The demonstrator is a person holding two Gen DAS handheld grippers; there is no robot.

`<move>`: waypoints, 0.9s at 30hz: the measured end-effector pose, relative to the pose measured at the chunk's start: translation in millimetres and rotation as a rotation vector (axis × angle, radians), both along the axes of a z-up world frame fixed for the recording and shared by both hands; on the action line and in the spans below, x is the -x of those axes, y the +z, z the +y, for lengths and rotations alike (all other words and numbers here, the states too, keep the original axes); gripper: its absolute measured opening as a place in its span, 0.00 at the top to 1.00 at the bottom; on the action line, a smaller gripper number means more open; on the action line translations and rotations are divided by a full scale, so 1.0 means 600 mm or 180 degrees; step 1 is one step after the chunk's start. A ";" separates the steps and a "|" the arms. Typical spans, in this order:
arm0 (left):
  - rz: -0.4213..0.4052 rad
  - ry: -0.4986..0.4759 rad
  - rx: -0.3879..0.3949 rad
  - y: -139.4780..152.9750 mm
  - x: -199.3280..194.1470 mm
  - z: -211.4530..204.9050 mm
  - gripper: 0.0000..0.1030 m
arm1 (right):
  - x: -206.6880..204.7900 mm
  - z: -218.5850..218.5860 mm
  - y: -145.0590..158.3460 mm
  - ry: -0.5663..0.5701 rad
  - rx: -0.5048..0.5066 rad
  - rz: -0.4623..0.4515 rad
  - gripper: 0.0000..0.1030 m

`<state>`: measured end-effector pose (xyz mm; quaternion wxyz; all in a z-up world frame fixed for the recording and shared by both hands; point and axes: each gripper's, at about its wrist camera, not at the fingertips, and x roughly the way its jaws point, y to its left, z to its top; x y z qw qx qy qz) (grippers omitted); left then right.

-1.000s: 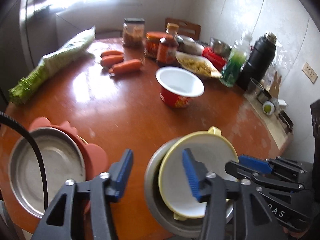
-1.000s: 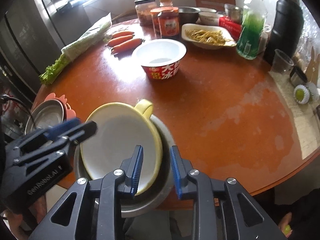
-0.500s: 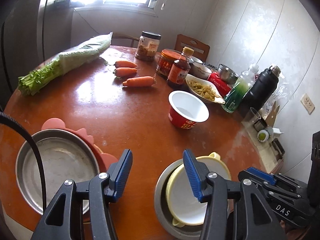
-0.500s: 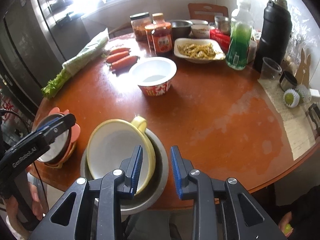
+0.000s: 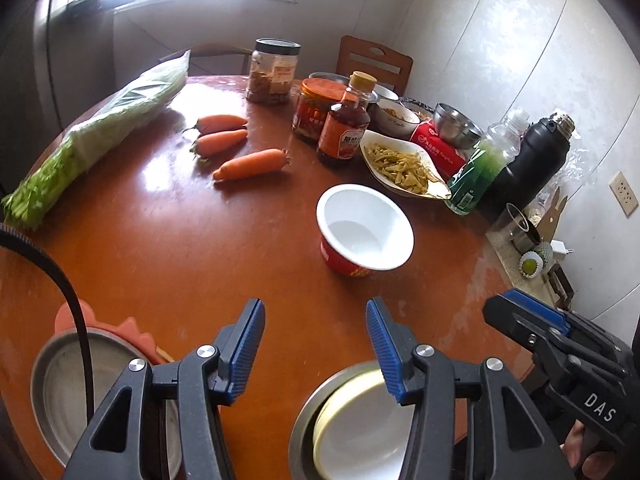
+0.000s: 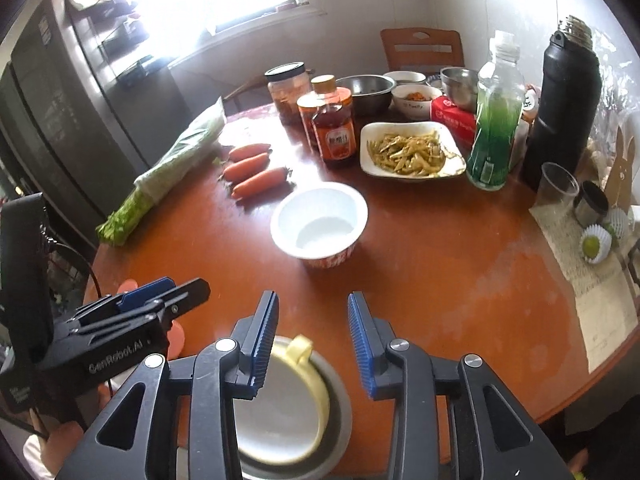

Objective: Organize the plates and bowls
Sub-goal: 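Move the right tool to the large white bowl and close on its rim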

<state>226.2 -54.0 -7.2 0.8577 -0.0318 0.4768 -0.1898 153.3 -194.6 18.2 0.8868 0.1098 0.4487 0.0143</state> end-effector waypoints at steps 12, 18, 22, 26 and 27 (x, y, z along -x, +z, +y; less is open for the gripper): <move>0.0364 -0.0208 -0.0189 -0.036 -0.105 -0.075 0.49 | -0.128 -0.060 -0.055 -0.0118 -0.0202 0.0337 0.63; 0.0454 -0.0239 -0.0282 -0.063 -0.141 -0.097 0.49 | -0.172 -0.083 -0.092 -0.0153 -0.0249 0.0527 0.63; 0.0500 -0.0220 -0.0256 -0.073 -0.164 -0.107 0.50 | -0.192 -0.084 -0.102 -0.0156 -0.0228 0.0568 0.63; 0.0567 -0.0254 -0.0340 -0.090 -0.184 -0.120 0.50 | -0.210 -0.088 -0.115 -0.0183 -0.0185 0.0619 0.63; 0.0606 -0.0253 -0.0335 -0.096 -0.189 -0.122 0.50 | -0.213 -0.089 -0.118 -0.0184 -0.0179 0.0630 0.63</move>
